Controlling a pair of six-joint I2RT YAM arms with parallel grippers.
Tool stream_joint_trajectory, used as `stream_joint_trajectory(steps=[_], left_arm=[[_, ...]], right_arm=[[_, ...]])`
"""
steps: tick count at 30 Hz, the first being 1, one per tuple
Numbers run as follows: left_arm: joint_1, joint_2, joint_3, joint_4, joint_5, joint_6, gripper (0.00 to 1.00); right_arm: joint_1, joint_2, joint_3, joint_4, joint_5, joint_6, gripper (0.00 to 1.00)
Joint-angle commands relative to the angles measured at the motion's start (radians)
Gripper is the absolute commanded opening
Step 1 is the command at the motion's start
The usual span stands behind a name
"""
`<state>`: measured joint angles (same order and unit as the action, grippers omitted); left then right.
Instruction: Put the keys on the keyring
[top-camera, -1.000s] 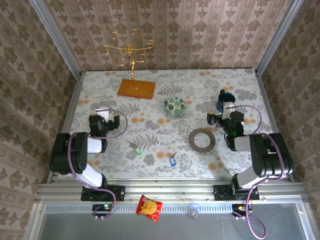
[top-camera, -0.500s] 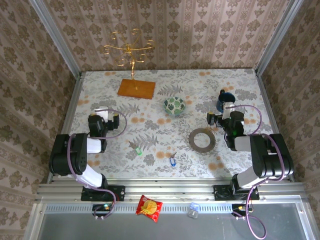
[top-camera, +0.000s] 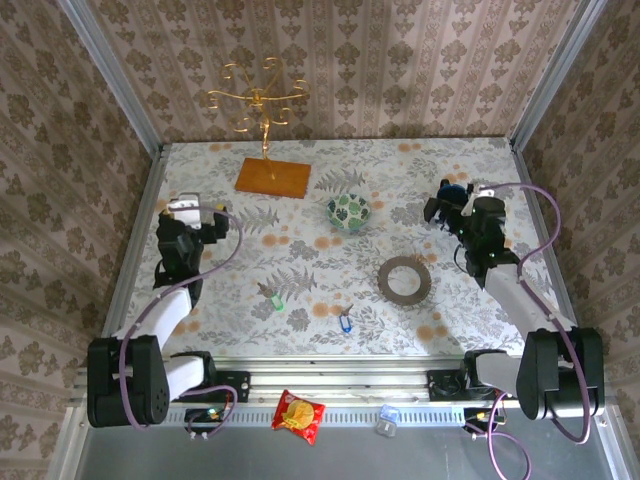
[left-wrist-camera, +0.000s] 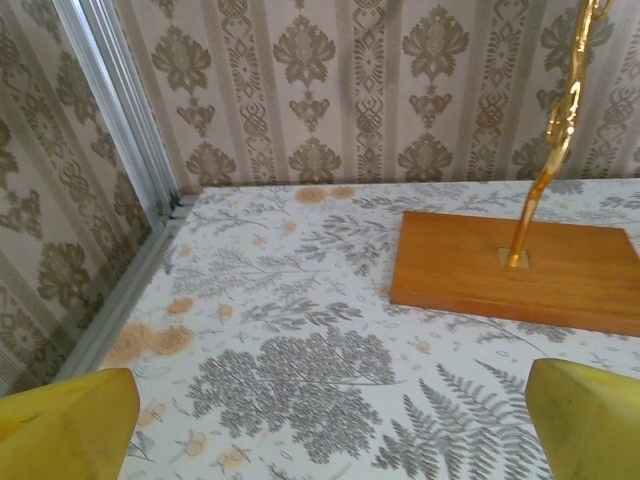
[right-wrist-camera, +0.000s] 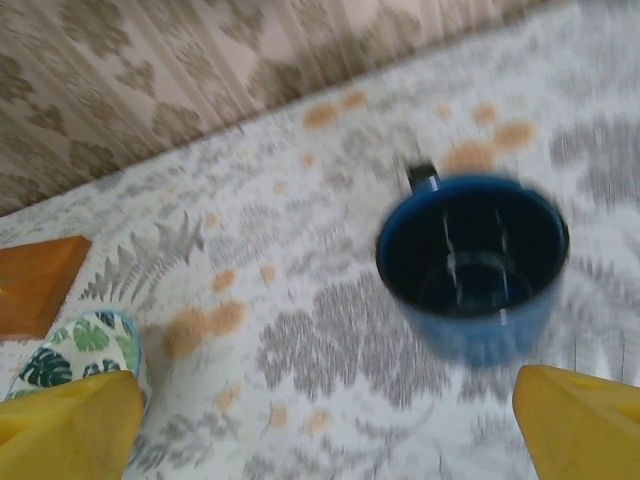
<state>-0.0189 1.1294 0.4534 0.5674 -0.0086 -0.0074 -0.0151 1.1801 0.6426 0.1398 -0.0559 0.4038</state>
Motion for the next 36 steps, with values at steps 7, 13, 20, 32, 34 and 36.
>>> stream_joint_trajectory(steps=[7,13,20,32,34,36], left_arm=[[-0.091,-0.077,0.057,-0.254,0.097,-0.234,0.95],[-0.257,-0.085,0.061,-0.327,0.049,-0.279,0.93],[-0.397,-0.068,0.046,-0.308,-0.015,-0.295,0.93],[-0.431,-0.018,0.045,-0.258,0.015,-0.295,0.94],[-0.431,-0.016,0.045,-0.255,0.010,-0.290,0.94],[-0.432,-0.014,0.045,-0.253,0.006,-0.289,0.94]], right_arm=[[0.049,-0.012,0.086,-0.501,-0.092,0.166,0.57],[0.279,0.083,0.229,-0.911,0.046,0.055,0.52],[0.537,0.167,0.288,-1.105,0.141,0.099,0.48],[0.637,0.361,0.320,-1.137,0.217,0.117,0.31],[0.640,0.386,0.331,-1.136,0.227,0.112,0.30],[0.640,0.413,0.342,-1.141,0.247,0.109,0.29]])
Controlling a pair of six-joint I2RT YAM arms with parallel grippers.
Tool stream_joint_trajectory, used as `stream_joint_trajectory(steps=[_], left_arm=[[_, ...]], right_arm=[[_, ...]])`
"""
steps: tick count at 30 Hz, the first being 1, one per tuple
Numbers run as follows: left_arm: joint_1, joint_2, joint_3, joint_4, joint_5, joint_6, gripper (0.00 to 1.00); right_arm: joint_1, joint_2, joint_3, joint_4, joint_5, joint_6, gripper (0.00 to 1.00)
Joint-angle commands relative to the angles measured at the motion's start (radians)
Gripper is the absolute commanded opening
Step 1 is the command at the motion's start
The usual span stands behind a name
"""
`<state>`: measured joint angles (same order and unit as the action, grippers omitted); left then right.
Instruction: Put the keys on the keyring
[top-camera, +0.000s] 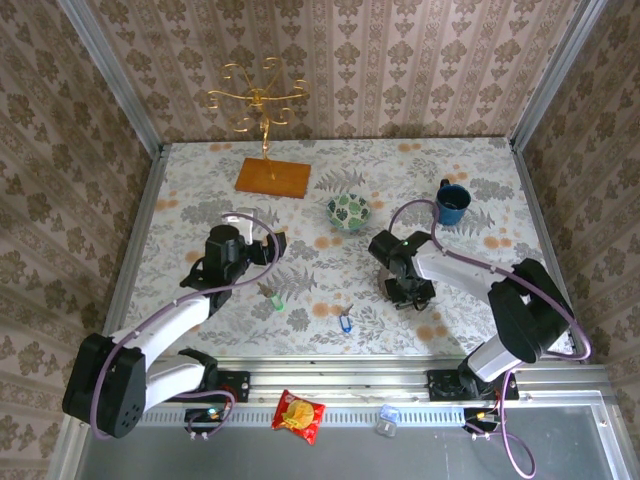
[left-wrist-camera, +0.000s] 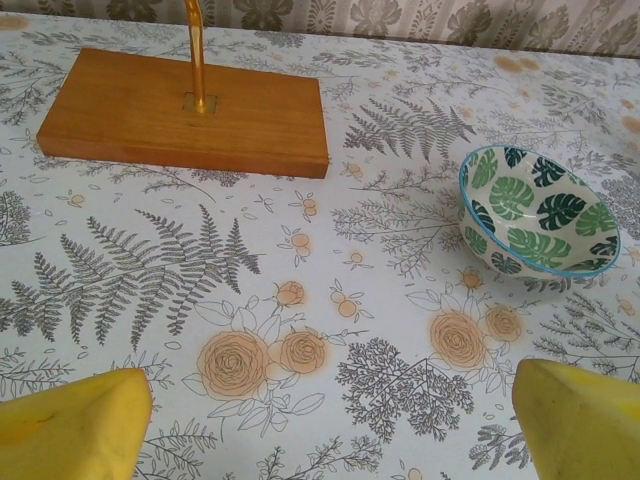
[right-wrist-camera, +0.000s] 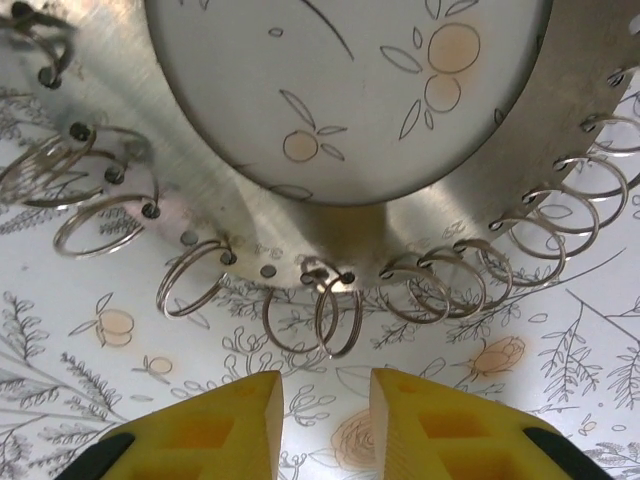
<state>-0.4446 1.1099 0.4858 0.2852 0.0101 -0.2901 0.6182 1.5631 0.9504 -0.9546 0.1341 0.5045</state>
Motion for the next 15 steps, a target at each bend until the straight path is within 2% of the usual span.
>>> stream_joint_trajectory(steps=[1,7,8,15], left_arm=[[-0.034,0.005,0.012,0.030,-0.014,-0.006,0.94],[-0.042,0.007,0.014,0.031,-0.021,-0.004,0.94],[-0.043,0.006,0.014,0.032,-0.020,-0.003,0.94],[-0.046,-0.001,0.016,0.023,-0.026,0.002,0.94]], right_arm=[[0.007,0.039,0.037,-0.048,0.063,0.004,0.28],[0.008,0.088,0.054,-0.047,0.067,-0.009,0.26],[0.008,0.093,0.056,-0.048,0.071,-0.009,0.23],[0.008,0.123,0.063,-0.060,0.095,-0.010,0.15]])
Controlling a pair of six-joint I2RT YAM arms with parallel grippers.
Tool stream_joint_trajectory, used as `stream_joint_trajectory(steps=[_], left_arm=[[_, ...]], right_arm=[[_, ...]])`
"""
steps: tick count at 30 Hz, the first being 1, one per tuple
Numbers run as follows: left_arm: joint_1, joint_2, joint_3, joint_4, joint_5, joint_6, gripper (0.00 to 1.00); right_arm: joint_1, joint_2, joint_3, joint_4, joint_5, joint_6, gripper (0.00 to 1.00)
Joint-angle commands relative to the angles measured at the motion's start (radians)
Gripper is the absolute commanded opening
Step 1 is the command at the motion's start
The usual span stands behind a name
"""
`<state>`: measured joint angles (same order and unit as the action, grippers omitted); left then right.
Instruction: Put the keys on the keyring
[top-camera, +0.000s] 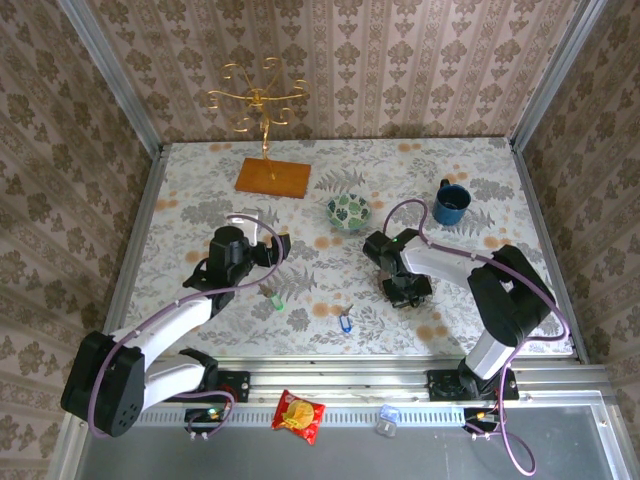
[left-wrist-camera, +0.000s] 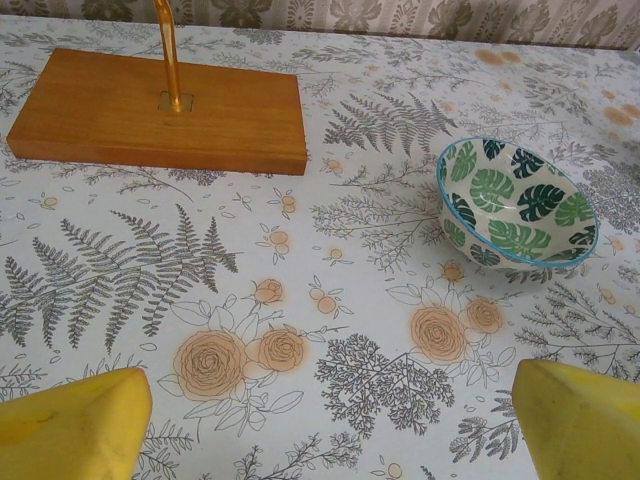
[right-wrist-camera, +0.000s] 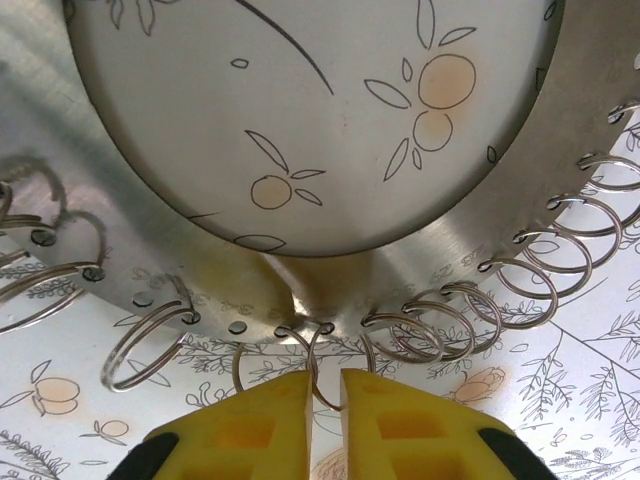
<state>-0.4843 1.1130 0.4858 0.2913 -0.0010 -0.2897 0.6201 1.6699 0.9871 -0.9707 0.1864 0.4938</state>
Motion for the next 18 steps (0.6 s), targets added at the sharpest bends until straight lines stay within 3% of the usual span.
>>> stream_joint_trajectory(steps=[1,8,18], left_arm=[[-0.007,-0.005,0.016,0.016,-0.016,0.002,0.94],[-0.008,-0.007,0.017,0.012,-0.024,0.003,0.93],[-0.013,-0.004,0.023,0.003,-0.036,0.005,0.93]], right_arm=[[0.006,0.018,0.028,-0.047,0.049,0.001,0.15],[0.006,0.028,0.034,-0.068,0.082,-0.003,0.14],[0.006,0.066,0.062,-0.087,0.137,-0.022,0.22]])
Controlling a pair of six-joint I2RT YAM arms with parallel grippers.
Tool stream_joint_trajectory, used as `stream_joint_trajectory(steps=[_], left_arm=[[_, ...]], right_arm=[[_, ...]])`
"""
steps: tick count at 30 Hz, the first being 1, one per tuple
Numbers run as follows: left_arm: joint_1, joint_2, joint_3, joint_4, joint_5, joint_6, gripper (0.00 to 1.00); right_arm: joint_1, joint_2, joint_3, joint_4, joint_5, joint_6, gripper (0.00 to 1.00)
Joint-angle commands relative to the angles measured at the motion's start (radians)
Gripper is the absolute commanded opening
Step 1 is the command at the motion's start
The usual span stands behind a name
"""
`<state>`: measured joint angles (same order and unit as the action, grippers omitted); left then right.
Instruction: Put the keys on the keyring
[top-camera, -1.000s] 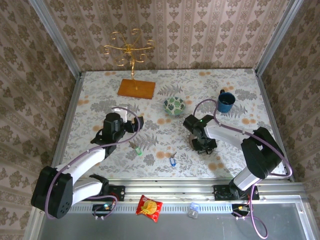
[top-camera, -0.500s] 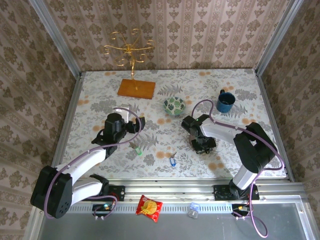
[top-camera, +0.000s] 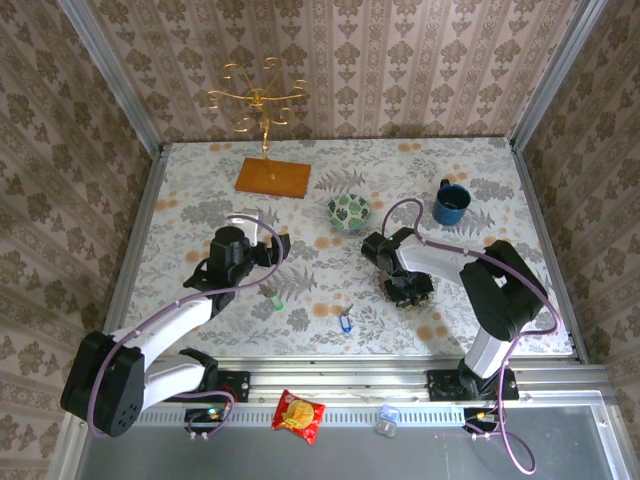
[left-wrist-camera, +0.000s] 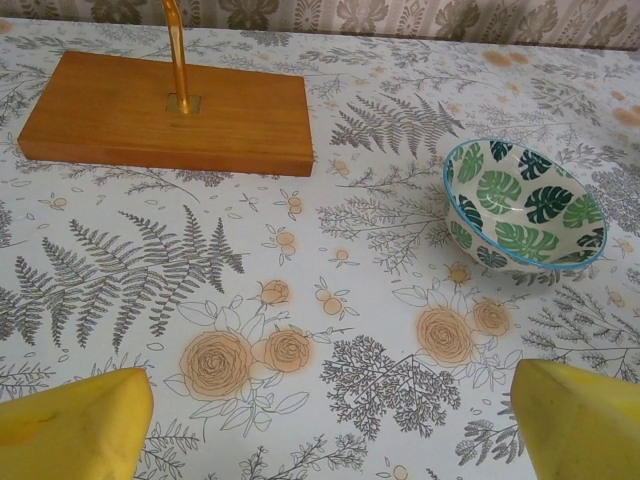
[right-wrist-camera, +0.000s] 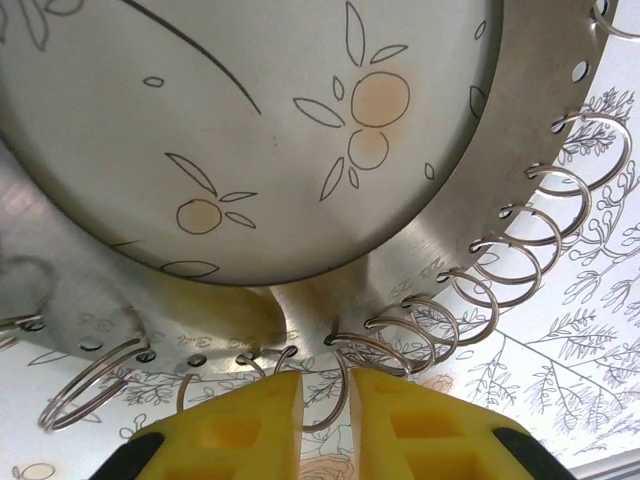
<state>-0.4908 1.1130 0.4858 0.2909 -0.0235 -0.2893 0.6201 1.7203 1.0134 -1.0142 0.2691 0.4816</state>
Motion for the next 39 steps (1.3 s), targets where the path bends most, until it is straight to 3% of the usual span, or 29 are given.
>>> stream_joint_trajectory(steps=[1,7,12,20,25,31,39], left_arm=[[-0.008,-0.004,0.024,0.000,-0.013,0.004,0.93],[-0.009,-0.015,0.033,-0.021,-0.022,0.015,0.93],[-0.013,-0.013,0.036,-0.015,-0.026,0.016,0.93],[-0.027,0.022,0.053,0.011,-0.014,0.016,0.93],[-0.039,0.040,0.055,0.025,-0.013,0.012,0.93],[-0.046,0.044,0.059,0.025,-0.009,0.019,0.93],[-0.049,0.042,0.062,0.023,-0.012,0.024,0.93]], right_arm=[[0.006,0.015,0.041,-0.046,0.058,-0.010,0.22],[0.000,-0.089,0.040,-0.033,0.024,0.032,0.29],[-0.039,-0.270,-0.055,0.009,-0.091,0.211,0.32],[-0.253,-0.694,-0.393,0.248,-0.410,0.587,0.33],[-0.317,-0.857,-0.537,0.377,-0.498,0.768,0.35],[-0.473,-0.834,-0.514,0.357,-0.532,0.574,0.37],[-0.539,-0.469,-0.181,0.264,-0.506,0.061,0.36]])
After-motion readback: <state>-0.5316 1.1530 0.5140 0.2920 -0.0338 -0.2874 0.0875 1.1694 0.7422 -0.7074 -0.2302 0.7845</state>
